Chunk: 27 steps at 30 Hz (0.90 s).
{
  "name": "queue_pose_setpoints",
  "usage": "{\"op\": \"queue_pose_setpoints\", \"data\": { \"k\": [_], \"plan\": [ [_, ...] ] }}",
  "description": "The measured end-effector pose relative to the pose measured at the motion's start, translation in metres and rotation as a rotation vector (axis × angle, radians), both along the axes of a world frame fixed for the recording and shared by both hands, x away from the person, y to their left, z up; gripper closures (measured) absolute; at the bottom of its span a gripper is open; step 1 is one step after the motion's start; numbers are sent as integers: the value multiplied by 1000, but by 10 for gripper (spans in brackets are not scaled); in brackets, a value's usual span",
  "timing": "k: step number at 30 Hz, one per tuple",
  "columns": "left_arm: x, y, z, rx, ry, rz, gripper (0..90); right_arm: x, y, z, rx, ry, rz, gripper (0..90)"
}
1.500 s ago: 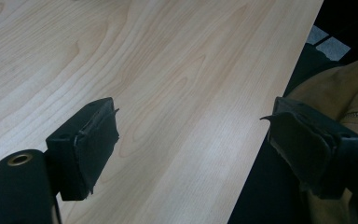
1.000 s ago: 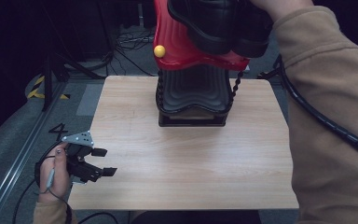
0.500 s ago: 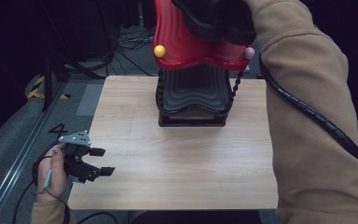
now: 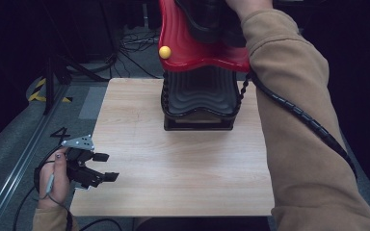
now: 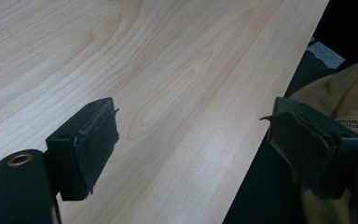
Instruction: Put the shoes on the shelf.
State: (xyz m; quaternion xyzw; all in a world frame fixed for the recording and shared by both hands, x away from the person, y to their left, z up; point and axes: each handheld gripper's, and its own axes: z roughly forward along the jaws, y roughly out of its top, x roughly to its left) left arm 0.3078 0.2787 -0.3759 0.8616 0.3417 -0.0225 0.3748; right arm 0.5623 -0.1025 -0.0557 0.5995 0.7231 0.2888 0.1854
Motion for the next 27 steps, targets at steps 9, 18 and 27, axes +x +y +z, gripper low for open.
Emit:
{"op": "queue_pose_setpoints", "data": {
  "k": [9, 18, 27],
  "plan": [
    [0, -4, 1, 9, 5, -14, 164, 5, -2, -12, 2, -17, -4, 812],
    [1, -8, 0, 16, 10, -17, 164, 10, 10, -32, -45, -1, 22, 797],
    [-1, -5, 1, 7, 3, -13, 164, 11, 14, -36, -27, 10, 27, 759]
  ]
}}
